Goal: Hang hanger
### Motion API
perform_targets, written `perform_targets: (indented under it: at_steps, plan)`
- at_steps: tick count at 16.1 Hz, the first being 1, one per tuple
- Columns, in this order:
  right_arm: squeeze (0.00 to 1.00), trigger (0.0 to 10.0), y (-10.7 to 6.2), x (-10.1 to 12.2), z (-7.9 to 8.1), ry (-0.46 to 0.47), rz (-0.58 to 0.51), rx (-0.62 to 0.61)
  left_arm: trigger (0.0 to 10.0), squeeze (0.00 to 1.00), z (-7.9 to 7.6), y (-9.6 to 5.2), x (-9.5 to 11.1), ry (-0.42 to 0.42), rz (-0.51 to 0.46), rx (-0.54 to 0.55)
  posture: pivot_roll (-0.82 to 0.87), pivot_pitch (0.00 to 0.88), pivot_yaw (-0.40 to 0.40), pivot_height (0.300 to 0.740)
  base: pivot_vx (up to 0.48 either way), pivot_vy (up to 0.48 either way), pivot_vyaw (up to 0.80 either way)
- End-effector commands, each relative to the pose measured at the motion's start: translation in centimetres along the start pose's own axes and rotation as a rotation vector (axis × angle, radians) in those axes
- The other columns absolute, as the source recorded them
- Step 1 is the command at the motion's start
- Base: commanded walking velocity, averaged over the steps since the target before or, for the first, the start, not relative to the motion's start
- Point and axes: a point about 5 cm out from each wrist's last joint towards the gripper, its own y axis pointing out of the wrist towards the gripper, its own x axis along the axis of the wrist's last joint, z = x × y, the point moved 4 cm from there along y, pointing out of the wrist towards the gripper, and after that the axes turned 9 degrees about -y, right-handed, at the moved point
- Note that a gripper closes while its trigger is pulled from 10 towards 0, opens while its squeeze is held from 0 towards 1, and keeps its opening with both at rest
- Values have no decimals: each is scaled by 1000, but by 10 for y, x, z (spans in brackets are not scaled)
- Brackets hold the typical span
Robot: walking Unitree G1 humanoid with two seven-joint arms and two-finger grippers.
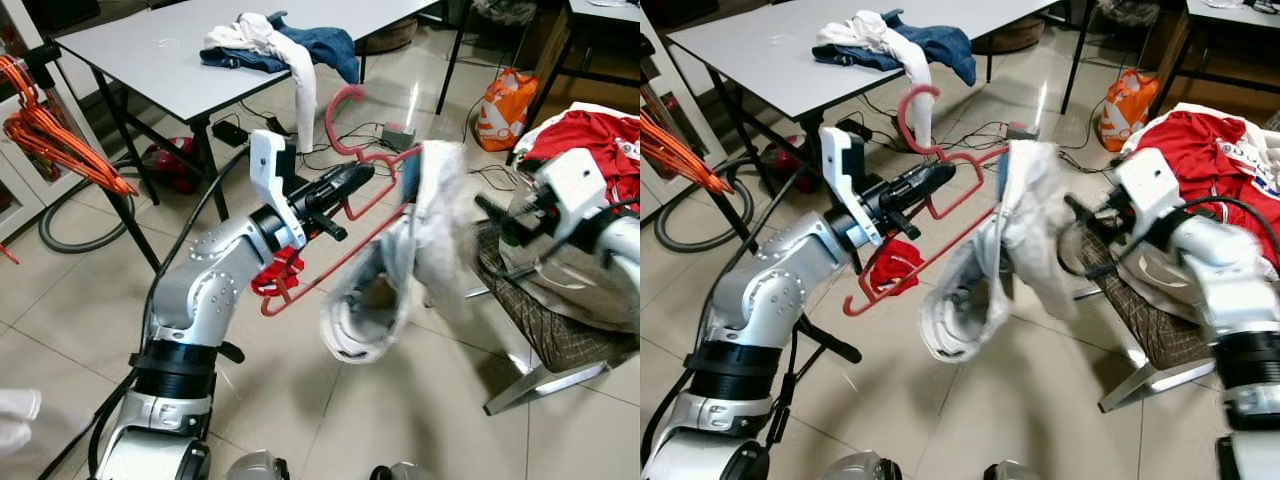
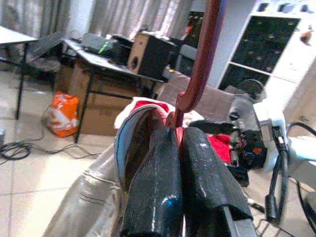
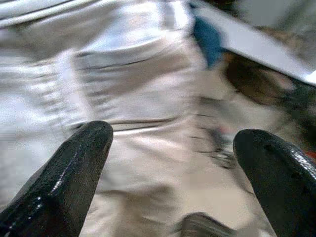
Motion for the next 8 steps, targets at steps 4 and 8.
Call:
perform_targets:
  at_steps: [4,8]
  plan:
    - [0,10000,-1,21,-17,-202,-32,87,10000,0,-23,3,17,45,-40,-123,-123,0,44,740,0,0,0]
    - [0,10000,-4,54,-25,-329,-141,173,10000,0,-24,-1,13,42,-26,-138,-123,0,44,740,0,0,0]
